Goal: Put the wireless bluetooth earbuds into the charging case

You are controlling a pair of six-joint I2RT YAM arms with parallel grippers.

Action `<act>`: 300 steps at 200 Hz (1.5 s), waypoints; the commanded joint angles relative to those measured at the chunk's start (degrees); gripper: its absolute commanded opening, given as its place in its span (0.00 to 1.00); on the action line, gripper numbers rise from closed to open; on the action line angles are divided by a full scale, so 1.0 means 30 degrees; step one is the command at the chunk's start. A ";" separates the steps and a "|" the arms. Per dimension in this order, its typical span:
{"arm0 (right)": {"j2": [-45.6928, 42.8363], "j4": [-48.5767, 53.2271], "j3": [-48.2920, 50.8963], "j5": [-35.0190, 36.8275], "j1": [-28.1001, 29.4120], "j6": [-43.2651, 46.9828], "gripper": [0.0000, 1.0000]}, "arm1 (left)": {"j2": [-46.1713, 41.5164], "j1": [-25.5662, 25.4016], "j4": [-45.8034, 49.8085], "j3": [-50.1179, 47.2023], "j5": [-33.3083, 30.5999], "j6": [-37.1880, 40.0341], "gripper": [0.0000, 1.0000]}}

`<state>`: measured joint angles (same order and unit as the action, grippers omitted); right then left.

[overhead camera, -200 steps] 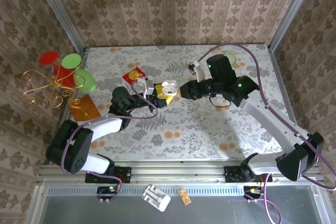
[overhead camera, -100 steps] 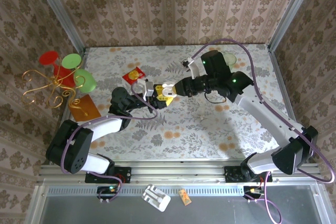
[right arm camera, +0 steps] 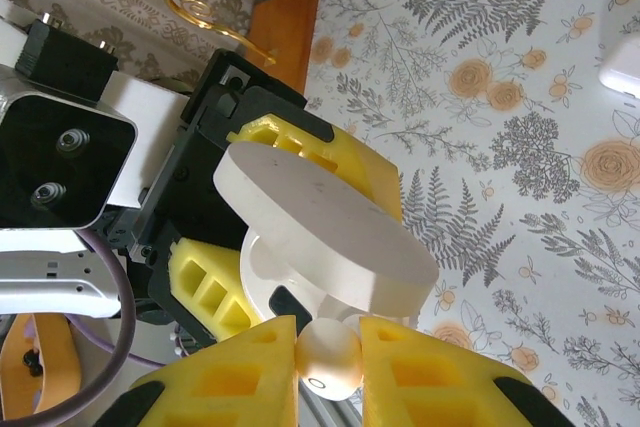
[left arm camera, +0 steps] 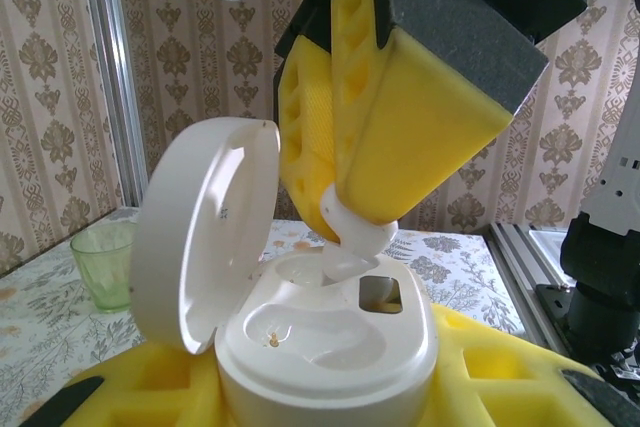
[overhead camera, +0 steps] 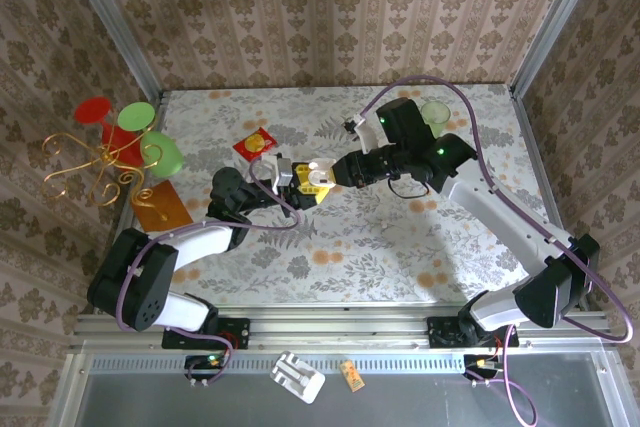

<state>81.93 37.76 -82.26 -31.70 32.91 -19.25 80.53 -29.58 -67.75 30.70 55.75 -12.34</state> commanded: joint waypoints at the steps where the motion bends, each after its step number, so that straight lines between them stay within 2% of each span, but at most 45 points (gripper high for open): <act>1: 0.0432 0.1453 -0.0785 0.0470 0.0047 -0.0016 0.19 | -0.0155 0.0094 -0.1200 -0.0096 0.0394 0.0636 0.20; 27: 0.1003 0.2017 -0.1152 0.0134 0.0104 -0.0140 0.19 | -0.0210 0.0077 -0.1519 -0.0155 0.0479 0.0613 0.20; 54: 0.1462 0.2667 -0.1520 0.1007 0.0106 -0.0154 0.20 | -0.0356 0.0091 -0.1606 -0.0200 0.0543 0.0566 0.20; 130: 0.2808 0.3842 -0.3582 0.2423 0.0131 -0.0635 0.31 | -0.0169 0.0047 -0.1674 -0.0154 0.0581 0.0523 0.20; 207: 0.0736 0.1925 -0.2232 0.1909 0.0105 -0.0166 0.49 | 0.0226 0.0078 -0.1767 -0.0071 0.0549 0.0744 0.20; 255: 0.0693 0.1553 -0.1872 0.1256 0.0105 -0.0109 0.51 | 0.0084 0.0105 -0.1771 -0.0132 0.0443 0.0681 0.20; 281: -0.0587 0.0129 -0.0481 0.0720 0.0047 0.0250 0.54 | 0.0049 0.0192 -0.1790 -0.0315 0.0071 0.0769 0.20; 300: -0.2596 -0.0934 0.1061 0.0934 -0.0221 0.0351 0.56 | 0.0109 0.0281 -0.1793 -0.0360 -0.0077 0.0876 0.20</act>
<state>81.32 39.83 -82.98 -27.68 33.10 -19.59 80.79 -29.17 -70.35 29.95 55.68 -11.25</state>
